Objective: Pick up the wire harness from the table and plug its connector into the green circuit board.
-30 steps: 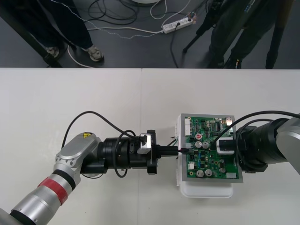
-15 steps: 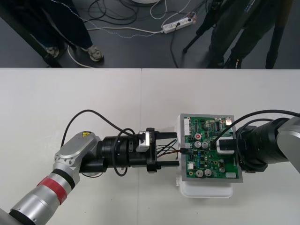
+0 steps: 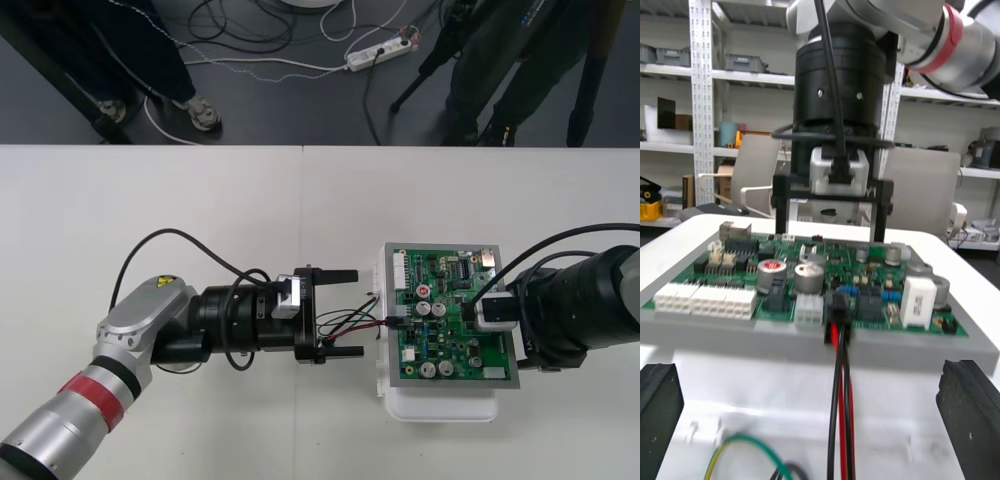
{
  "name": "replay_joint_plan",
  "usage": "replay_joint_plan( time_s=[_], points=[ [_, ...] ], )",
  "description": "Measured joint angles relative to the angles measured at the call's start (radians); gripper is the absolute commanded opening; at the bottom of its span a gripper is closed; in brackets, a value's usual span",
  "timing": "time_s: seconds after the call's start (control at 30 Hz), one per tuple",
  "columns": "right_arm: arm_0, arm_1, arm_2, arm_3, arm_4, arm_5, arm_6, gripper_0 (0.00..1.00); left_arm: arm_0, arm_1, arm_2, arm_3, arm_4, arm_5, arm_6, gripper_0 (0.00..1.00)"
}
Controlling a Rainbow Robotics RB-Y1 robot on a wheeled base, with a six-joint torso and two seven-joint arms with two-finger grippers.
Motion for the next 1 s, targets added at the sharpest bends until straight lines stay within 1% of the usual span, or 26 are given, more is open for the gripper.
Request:
replay_joint_plan(
  time_s=[0.27,0.57,0.67,0.77,0.87,1.0],
  points=[
    [0.000,-0.103,-0.069,0.025,-0.131,0.000,0.063,1.00,0.000,0.105,0.000,-0.036,0.000,0.000,0.001,1.00],
    [0.000,-0.125,-0.179,0.101,-0.319,0.000,0.065,1.00,0.001,0.239,0.002,-0.127,0.000,0.000,0.021,1.00],
    [0.000,-0.125,-0.219,0.104,-0.395,0.000,0.065,1.00,0.007,0.283,0.010,-0.185,-0.001,0.000,0.077,1.00],
    [0.000,-0.126,-0.259,0.104,-0.508,0.000,0.066,1.00,0.020,0.318,0.040,-0.253,-0.013,0.000,0.180,1.00],
    [0.000,-0.126,-0.292,0.105,-0.614,0.000,0.066,1.00,0.038,0.339,0.082,-0.307,-0.033,-0.001,0.288,1.00],
    [0.000,-0.126,-0.332,0.105,-0.749,0.000,0.066,1.00,0.068,0.356,0.145,-0.376,-0.067,-0.002,0.356,1.00]
  ],
)
